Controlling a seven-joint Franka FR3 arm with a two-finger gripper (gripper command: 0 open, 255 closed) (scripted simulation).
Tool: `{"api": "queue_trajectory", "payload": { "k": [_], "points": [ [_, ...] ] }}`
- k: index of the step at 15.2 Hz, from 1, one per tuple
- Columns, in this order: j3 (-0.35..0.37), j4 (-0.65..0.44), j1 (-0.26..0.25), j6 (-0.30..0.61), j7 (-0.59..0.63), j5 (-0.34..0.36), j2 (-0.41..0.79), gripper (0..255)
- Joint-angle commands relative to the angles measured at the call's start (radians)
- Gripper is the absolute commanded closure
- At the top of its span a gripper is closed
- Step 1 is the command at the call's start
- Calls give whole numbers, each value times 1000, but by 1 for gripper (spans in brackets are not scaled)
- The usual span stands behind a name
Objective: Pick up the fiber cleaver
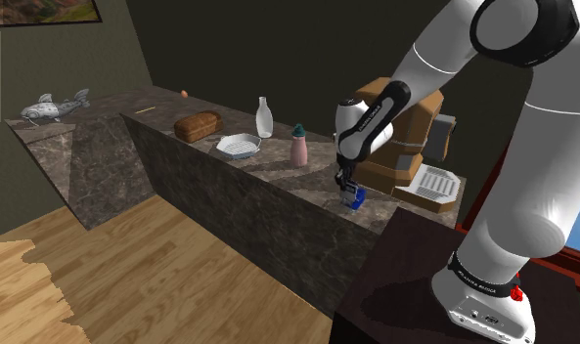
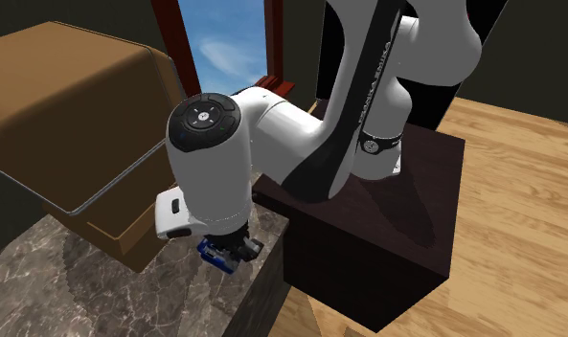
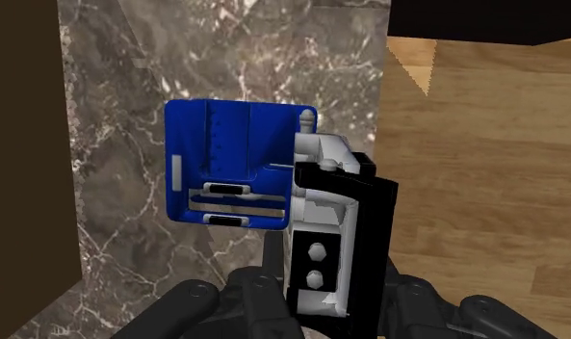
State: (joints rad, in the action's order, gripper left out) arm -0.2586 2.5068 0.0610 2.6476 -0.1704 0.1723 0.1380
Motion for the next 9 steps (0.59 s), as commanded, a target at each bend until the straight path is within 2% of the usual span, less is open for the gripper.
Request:
{"api": "queue_trajectory", "payload": {
  "k": [1, 9],
  "points": [
    [-2, 1, -3, -29, 4, 7, -31, 255],
    [-3, -12, -7, -146, 6, 23, -135, 255]
  ]
}}
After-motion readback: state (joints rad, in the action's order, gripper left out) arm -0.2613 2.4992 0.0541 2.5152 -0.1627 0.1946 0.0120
